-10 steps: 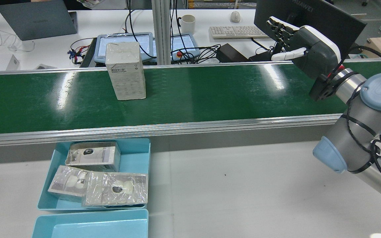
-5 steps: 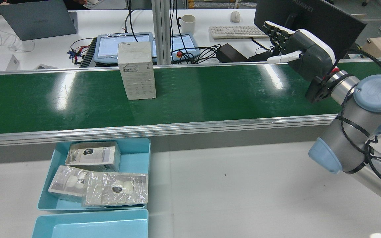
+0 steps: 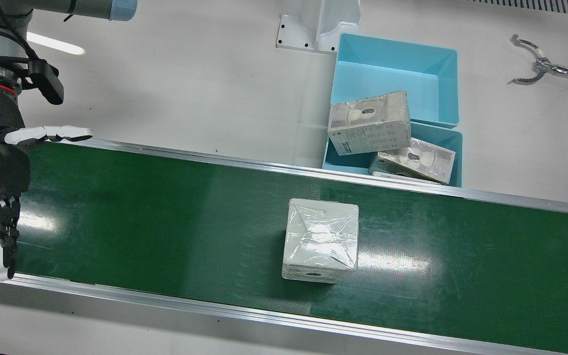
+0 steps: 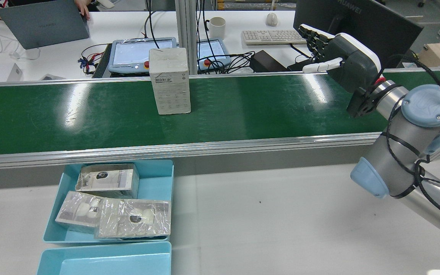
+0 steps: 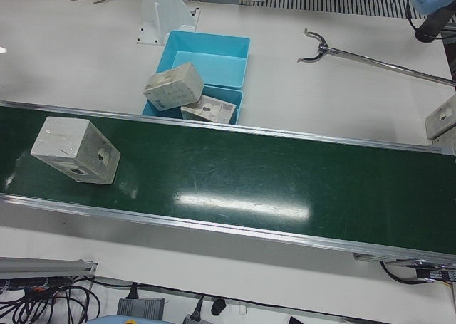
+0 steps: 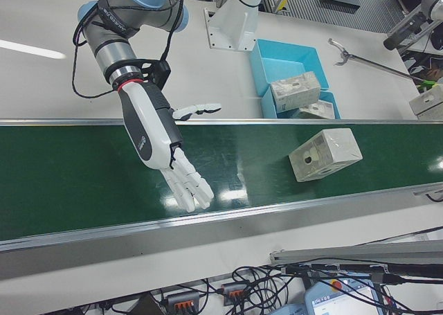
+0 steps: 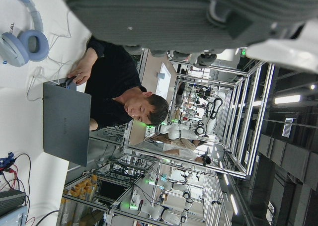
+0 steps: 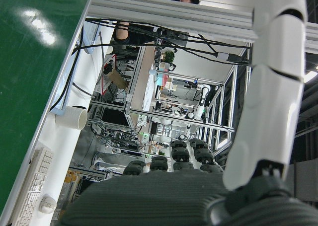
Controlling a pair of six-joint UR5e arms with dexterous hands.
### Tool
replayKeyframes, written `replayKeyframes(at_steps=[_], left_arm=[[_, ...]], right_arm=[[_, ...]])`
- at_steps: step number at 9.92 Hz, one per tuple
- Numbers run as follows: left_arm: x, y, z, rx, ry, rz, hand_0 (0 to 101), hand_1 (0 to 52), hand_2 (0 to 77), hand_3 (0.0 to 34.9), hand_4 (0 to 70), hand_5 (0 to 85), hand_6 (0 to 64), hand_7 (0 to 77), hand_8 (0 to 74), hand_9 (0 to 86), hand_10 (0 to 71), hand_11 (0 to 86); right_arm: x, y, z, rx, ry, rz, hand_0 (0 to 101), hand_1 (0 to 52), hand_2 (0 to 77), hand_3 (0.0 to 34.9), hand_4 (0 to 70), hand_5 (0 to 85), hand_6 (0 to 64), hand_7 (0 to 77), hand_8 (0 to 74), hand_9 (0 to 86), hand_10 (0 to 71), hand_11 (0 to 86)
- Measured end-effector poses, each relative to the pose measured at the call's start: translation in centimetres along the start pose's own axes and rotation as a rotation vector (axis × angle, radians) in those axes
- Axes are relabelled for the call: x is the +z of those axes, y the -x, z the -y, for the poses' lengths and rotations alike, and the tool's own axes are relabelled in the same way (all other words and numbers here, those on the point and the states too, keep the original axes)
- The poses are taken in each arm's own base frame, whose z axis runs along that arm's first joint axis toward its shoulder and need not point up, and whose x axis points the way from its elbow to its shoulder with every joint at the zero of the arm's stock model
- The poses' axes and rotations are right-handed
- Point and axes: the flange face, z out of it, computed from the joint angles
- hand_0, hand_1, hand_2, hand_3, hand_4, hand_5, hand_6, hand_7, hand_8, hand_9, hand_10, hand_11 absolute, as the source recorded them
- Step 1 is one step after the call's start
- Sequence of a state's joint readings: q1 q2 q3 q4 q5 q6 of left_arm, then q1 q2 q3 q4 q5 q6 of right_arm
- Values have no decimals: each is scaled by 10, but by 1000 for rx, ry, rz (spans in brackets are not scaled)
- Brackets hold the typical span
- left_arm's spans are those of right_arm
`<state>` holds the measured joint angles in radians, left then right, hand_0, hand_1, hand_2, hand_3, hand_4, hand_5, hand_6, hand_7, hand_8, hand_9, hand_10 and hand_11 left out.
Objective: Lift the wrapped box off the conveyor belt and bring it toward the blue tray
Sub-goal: 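Lower the open right hand toward the belt ahead of the box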
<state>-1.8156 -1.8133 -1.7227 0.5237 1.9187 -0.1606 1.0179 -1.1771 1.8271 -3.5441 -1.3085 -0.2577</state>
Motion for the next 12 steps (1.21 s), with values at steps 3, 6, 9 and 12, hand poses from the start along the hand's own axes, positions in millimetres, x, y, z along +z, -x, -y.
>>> replayKeyframes(at_steps=[3, 6, 9, 12], left_arm=[[0, 0, 0, 0, 0, 0, 0, 0, 5, 0, 0, 11, 0, 0, 0, 0, 0, 0], [0, 0, 0, 0, 0, 0, 0, 0, 11, 0, 0, 11, 0, 5, 0, 0, 5, 0], [0, 0, 0, 0, 0, 0, 0, 0, 11, 0, 0, 11, 0, 0, 0, 0, 0, 0], [0, 0, 0, 0, 0, 0, 0, 0, 5, 0, 0, 11, 0, 0, 0, 0, 0, 0]], right_arm=[[1, -5, -1, 1, 0, -5, 455, 115, 109, 0, 87, 33, 0, 5, 22, 27, 16, 33], [2, -10, 3, 1, -9, -8, 455, 115, 109, 0, 87, 33, 0, 5, 22, 22, 16, 33], [3, -20, 8, 0, -19, -16, 455, 115, 114, 0, 87, 33, 0, 5, 22, 22, 16, 33], [4, -24, 13, 0, -21, -19, 454, 109, 109, 0, 76, 33, 0, 5, 22, 22, 16, 44]])
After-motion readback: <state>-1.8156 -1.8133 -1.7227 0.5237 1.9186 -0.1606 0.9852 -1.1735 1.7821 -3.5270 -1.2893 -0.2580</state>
